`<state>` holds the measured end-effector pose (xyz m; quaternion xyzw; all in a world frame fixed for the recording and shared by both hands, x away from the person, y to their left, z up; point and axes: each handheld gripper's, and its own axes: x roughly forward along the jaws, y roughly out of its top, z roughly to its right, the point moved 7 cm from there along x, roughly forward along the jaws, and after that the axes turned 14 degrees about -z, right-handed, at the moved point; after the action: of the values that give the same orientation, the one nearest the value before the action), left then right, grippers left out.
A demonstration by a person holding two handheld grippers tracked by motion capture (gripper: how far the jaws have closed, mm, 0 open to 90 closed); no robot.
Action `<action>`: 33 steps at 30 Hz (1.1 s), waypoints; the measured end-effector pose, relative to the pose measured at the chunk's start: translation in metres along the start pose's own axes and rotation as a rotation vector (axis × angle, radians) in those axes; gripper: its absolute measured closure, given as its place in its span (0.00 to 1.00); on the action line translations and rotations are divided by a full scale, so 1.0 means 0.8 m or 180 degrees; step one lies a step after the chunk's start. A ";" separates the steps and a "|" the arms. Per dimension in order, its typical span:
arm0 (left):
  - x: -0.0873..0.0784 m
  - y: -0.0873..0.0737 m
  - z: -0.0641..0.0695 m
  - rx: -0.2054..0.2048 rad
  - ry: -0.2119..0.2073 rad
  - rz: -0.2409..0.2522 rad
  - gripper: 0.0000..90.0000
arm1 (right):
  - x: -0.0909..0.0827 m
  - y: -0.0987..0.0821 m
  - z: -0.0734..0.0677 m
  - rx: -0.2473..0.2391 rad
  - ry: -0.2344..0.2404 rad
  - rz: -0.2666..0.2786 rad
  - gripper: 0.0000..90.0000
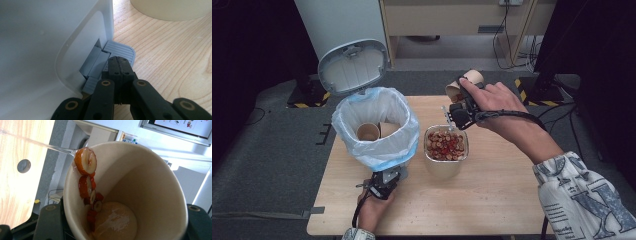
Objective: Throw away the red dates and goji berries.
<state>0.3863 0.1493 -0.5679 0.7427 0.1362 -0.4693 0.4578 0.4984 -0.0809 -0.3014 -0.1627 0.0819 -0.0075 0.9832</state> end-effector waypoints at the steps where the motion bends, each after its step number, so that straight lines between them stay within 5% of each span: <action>1: 0.000 0.000 0.000 -0.0004 0.0005 0.0001 1.00 | 0.000 0.000 0.000 0.0006 0.0003 -0.0005 0.40; 5: 0.000 0.000 0.000 -0.0005 -0.0001 0.0007 1.00 | 0.001 0.007 -0.005 -0.0099 -0.0026 -0.0038 0.40; 6: 0.000 0.000 0.000 -0.0005 -0.0007 0.0008 1.00 | 0.001 0.011 -0.010 -0.0205 -0.0031 -0.0028 0.40; 7: 0.000 0.000 0.000 -0.0007 -0.0009 0.0008 1.00 | 0.001 0.022 -0.028 -0.0478 0.0060 0.0029 0.40; 13: 0.000 0.000 0.000 -0.0014 -0.0011 0.0009 1.00 | 0.007 0.010 -0.016 -0.0235 0.0043 -0.0056 0.40; 17: 0.000 0.000 0.000 -0.0014 -0.0002 0.0005 1.00 | -0.001 0.021 -0.029 -0.0470 0.0072 0.0041 0.40; 19: 0.000 0.000 0.000 -0.0006 0.0000 0.0008 1.00 | 0.002 0.017 -0.024 -0.0310 0.0076 0.0031 0.40; 24: 0.000 0.000 0.000 -0.0018 -0.0009 0.0008 1.00 | 0.002 0.014 -0.024 -0.0243 0.0121 0.0051 0.40; 33: 0.000 0.000 0.000 -0.0015 -0.0010 0.0009 1.00 | 0.008 0.020 -0.043 0.0070 0.0425 0.0168 0.40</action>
<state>0.3864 0.1493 -0.5680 0.7410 0.1356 -0.4695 0.4605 0.4990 -0.0766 -0.3399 -0.1488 0.1515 0.0066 0.9772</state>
